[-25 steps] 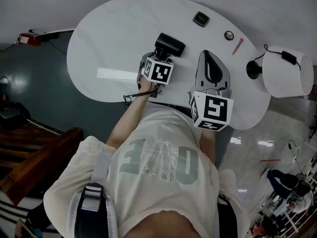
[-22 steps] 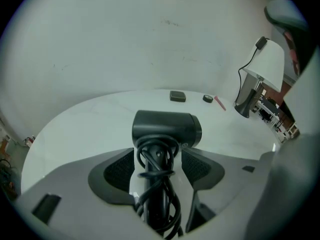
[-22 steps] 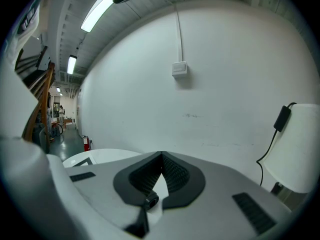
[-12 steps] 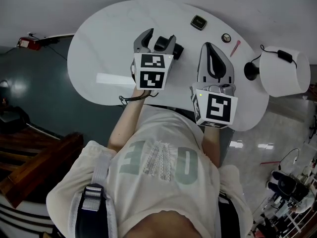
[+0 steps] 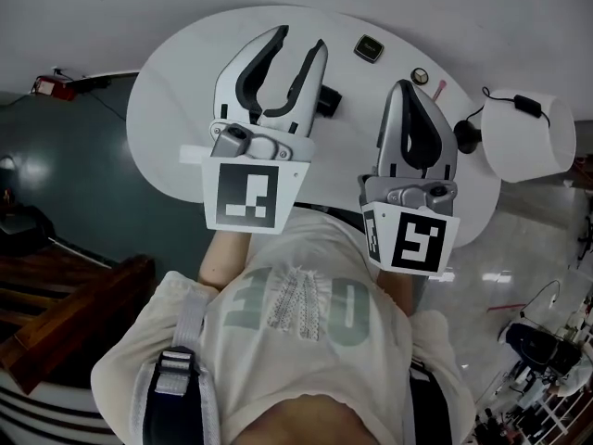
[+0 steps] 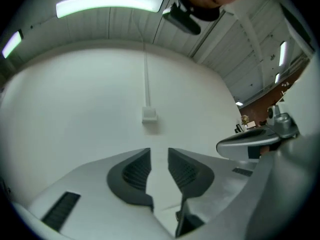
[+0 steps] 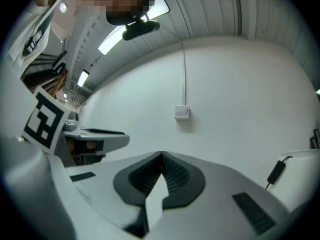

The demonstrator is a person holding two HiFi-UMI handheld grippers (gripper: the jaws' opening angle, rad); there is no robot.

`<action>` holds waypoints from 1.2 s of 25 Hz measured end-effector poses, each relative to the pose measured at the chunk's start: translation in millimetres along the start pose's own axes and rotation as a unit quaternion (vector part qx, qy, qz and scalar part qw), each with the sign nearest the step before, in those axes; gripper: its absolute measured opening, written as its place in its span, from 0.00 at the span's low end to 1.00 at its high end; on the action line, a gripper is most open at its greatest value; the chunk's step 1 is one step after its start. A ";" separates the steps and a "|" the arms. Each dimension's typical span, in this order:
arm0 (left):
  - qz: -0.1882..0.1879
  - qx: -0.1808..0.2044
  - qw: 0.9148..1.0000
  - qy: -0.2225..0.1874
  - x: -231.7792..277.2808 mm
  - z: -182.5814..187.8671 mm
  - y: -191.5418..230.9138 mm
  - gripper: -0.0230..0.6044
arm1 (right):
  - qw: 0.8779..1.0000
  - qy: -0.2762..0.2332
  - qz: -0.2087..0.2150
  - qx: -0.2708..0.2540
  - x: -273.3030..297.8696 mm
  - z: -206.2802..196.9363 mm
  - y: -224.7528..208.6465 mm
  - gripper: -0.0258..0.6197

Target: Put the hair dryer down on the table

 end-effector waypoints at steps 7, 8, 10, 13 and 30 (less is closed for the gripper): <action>0.010 0.042 0.999 0.000 -10.1 -4.7 -7.4 0.04 | 1.000 0.001 -0.015 0.026 -2.7 -9.3 -7.2 0.04; 0.010 0.039 0.999 0.004 -10.9 -6.2 -7.2 0.04 | 0.999 0.003 -0.017 0.030 -2.9 -11.1 -7.0 0.04; 0.014 0.033 0.999 0.005 -13.1 -7.5 -6.6 0.04 | 0.999 0.005 -0.021 0.036 -3.7 -13.1 -6.8 0.04; 0.015 0.034 0.999 0.004 -15.8 -7.3 -5.2 0.04 | 0.999 0.005 -0.026 0.040 -5.2 -13.2 -7.1 0.04; 0.011 0.037 0.999 0.005 -16.9 -6.1 -2.9 0.04 | 0.999 0.007 -0.024 0.036 -3.9 -15.4 -2.8 0.04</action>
Point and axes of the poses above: the fingertips, and each gripper's own axes: x forward along the fingers, y to its left, z out of its top, the point moved 10 cm from there along -x, backward along the fingers, and after that the axes turned 11 degrees about -z, right-handed, at the moved point
